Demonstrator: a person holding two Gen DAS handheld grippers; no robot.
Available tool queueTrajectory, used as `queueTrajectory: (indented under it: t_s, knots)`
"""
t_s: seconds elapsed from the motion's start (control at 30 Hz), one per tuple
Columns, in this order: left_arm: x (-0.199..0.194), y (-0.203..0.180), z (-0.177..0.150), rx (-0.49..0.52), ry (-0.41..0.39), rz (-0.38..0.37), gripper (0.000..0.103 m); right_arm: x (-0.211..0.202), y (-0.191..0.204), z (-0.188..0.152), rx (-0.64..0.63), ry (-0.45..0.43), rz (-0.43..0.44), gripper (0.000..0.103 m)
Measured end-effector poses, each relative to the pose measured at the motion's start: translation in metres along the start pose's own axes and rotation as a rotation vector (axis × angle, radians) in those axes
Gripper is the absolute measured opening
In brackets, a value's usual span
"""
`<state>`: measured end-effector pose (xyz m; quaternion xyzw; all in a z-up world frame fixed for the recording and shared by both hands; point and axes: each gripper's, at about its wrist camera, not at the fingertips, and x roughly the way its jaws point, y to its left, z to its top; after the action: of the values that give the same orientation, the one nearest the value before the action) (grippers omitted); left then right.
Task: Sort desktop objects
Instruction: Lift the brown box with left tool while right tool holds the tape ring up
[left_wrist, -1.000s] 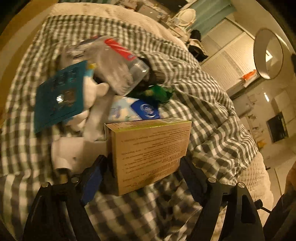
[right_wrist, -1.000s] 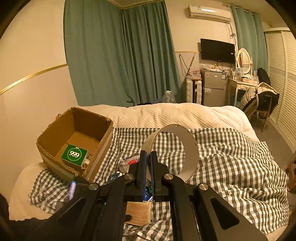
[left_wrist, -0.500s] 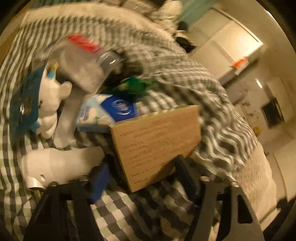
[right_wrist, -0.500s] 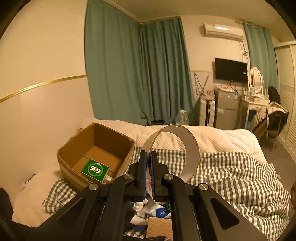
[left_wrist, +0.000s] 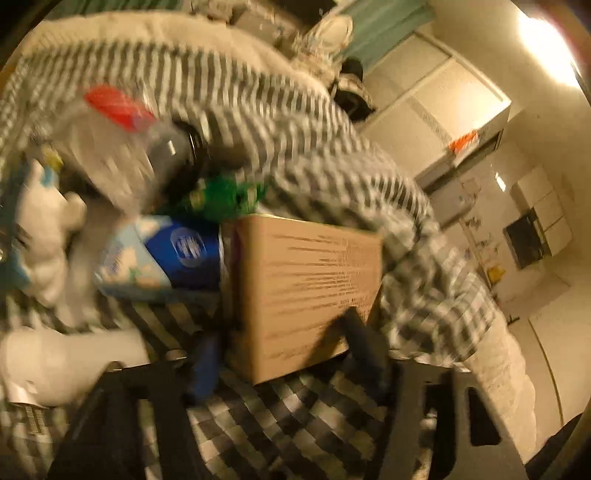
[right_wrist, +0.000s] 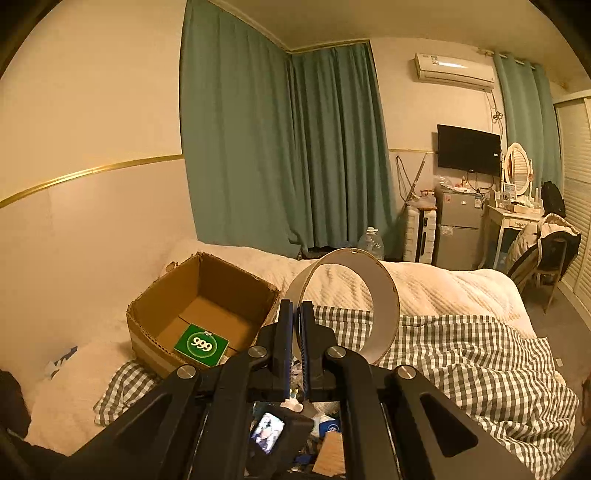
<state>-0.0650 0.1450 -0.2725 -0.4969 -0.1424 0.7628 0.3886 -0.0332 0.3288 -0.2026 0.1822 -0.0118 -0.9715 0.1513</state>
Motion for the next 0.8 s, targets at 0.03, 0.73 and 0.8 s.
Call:
queueTrajectory:
  t_s: [0.03,0.73,0.8]
  knots:
    - [-0.005,0.001,0.003,-0.005,-0.016,-0.007,0.048,-0.001,0.000,0.000,0.002,-0.001,-0.002,0.003]
    - [0.049,-0.088,0.025,0.159,0.014,0.092,0.029,-0.031,-0.029,0.014,0.040,-0.068,-0.061,0.003]
    - [0.044,-0.086,0.027,0.154,0.002,0.081,0.028,-0.035,-0.036,0.016,0.055,-0.077,-0.064,0.003]
